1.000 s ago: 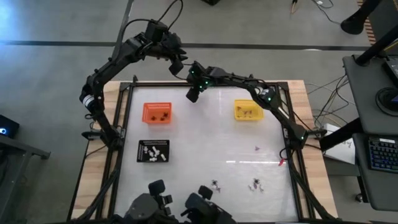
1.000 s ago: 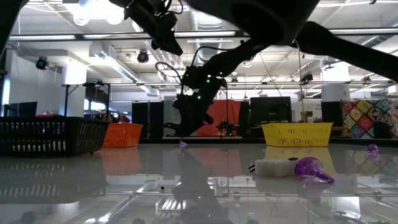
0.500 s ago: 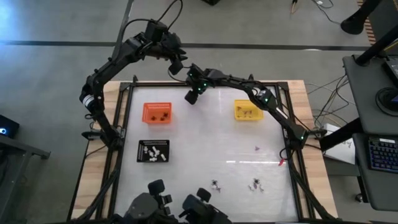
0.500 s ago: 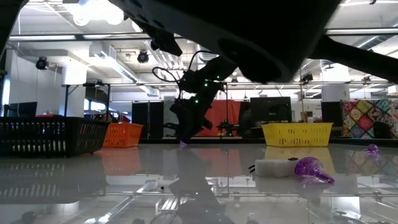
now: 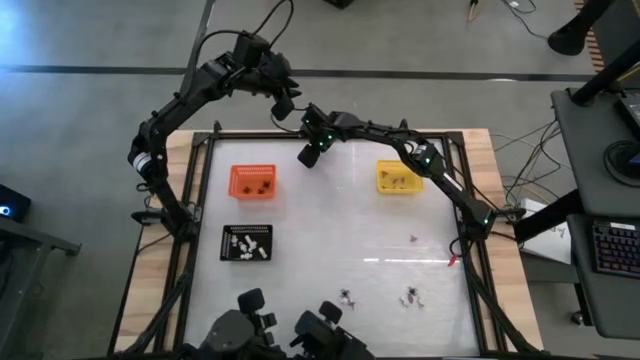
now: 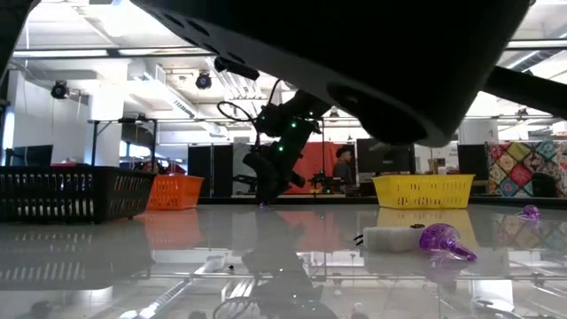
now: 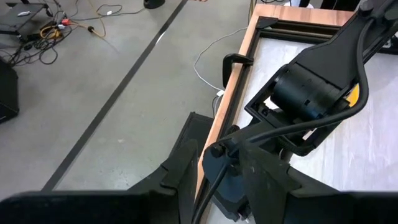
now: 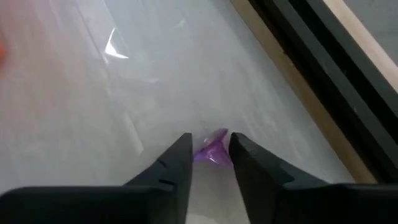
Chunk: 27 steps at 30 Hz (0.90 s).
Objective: Sort Halloween decoration
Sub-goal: Put the violet witch hat into the yellow bin
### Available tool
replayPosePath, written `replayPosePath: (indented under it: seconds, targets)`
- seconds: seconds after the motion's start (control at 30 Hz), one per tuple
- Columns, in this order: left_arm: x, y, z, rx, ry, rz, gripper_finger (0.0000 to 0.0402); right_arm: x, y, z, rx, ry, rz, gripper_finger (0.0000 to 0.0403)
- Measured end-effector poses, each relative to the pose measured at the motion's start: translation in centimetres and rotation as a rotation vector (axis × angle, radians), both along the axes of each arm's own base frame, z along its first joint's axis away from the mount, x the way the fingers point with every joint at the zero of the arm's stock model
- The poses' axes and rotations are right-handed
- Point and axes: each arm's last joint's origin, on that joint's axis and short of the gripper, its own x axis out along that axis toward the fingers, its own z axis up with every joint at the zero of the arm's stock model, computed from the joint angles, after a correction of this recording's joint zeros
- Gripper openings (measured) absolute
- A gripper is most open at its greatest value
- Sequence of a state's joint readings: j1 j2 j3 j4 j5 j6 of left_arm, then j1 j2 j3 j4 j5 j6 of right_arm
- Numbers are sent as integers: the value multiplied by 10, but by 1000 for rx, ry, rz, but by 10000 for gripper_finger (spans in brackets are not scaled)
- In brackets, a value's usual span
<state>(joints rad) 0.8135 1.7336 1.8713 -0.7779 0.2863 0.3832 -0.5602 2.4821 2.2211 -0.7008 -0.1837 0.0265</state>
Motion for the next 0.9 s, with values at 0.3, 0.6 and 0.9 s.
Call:
replayPosePath:
  seconds: [0.3, 0.6, 0.9]
  targets:
    - [0, 0, 0, -1, 1, 0, 103, -2, 1, 1, 18, 14, 8, 10]
    - [0, 0, -1, -2, 2, 0, 103, -11, 0, 11, 59, 93, 2, 9]
    - [-1, 1, -1, 4, 9, 16, 103, -29, 9, 33, 110, 248, 76, 9]
